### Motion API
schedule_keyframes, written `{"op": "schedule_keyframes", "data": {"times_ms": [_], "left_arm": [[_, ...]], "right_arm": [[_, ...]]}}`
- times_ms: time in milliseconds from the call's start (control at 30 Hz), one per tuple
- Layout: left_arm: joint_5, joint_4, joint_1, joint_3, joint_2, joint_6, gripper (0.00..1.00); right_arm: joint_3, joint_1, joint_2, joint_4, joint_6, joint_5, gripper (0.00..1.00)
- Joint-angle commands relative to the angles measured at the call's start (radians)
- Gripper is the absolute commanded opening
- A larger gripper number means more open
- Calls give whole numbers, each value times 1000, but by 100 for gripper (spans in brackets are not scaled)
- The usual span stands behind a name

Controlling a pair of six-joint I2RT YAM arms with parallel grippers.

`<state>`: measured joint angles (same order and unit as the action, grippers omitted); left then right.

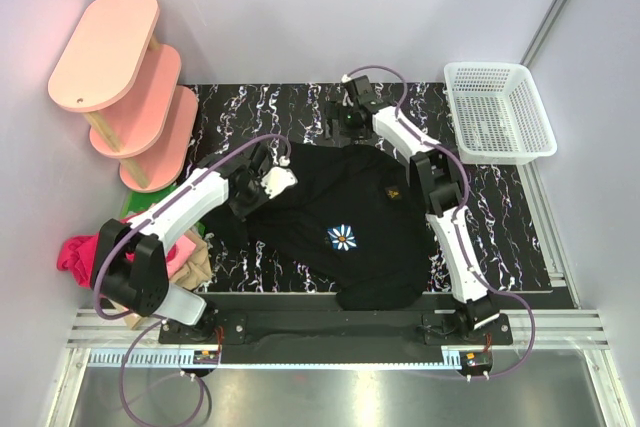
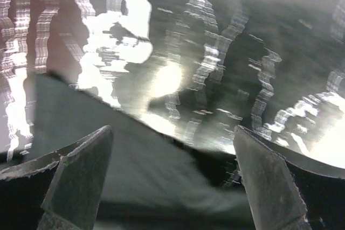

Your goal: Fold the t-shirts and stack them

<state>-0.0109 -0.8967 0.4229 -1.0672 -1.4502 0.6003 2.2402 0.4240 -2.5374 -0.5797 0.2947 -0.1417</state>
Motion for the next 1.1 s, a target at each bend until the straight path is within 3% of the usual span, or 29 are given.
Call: {"op": "schedule_keyframes", "data": {"times_ms": [0,333,567,767,867,967,1000,1033,1067], "left_arm": [[51,21,-7,13,-10,-19,4],[97,51,-67,61,13,-54,3],[120,51,-101,73,36,-60,3],[124,50,-105,84,62,-60,3],[131,48,-105,90,68,-62,3],[129,47,-105,90,68,-65,3],[127,45,-105,89,68,-66,3],[130,44,-105,88,73,-69,3],[132,44,-105,85,74,-68,3]], "right_arm": [[88,68,-34,-11,-95,-87,100],[70,165,-32,-11,-233,-68,100],[18,220,-66,-29,-282,42,100],[-19,234,-78,-42,-289,164,83],[-14,231,-73,-42,-316,208,88],[1,233,-61,-46,-310,192,73],[7,231,-58,-55,-307,183,62],[19,231,-58,-61,-301,176,41],[24,233,-52,-63,-301,177,28]]}}
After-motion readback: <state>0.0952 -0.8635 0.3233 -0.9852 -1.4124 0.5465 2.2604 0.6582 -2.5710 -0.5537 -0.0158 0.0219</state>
